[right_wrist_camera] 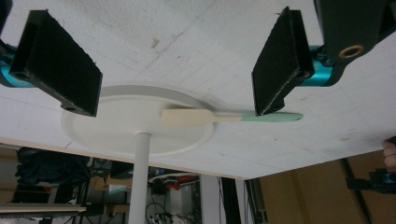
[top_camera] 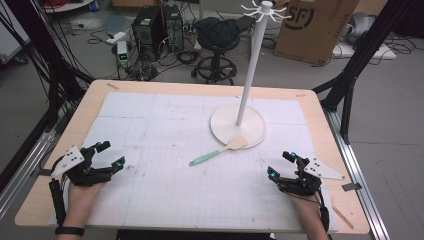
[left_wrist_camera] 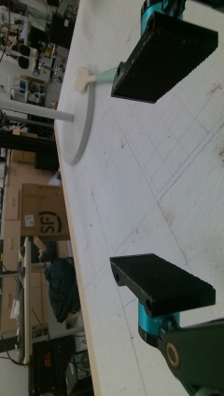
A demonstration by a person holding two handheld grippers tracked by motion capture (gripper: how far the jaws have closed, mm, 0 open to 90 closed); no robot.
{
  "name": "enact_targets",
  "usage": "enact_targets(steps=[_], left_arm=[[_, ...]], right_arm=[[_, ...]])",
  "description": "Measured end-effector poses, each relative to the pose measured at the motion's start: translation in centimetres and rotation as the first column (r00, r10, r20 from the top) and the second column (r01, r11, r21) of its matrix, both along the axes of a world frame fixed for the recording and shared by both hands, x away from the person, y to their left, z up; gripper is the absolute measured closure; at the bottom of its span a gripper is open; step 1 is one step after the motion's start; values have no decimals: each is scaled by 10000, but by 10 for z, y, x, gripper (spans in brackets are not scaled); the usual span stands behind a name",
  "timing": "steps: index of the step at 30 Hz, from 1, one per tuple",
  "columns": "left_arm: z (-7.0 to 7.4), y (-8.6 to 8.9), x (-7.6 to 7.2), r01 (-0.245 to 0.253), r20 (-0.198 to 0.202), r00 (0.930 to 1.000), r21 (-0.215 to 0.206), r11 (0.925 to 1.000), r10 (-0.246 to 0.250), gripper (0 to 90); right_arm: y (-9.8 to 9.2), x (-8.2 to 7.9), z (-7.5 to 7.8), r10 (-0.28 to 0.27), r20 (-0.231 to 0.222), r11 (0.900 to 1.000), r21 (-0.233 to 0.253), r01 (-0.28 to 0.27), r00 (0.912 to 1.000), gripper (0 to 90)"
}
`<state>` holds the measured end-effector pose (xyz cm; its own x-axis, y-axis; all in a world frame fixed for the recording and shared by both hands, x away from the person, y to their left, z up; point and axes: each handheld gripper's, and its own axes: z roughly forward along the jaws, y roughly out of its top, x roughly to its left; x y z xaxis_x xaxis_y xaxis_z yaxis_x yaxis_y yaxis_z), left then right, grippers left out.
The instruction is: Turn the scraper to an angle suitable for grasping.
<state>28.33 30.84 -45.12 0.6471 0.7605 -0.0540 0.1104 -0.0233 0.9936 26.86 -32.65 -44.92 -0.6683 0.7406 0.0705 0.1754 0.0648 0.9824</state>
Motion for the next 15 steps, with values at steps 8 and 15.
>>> enact_targets(steps=[8,15], left_arm=[[1,-1,2,-77,-158,9998,112,9999,79,141],[17,-25,15,733,-536,9959,-53,9973,-735,147]], right_arm=[[0,0,0,-43,-71,10000,61,43,10000,153],[0,0,0,-55,-80,10000,40,56,10000,156]])
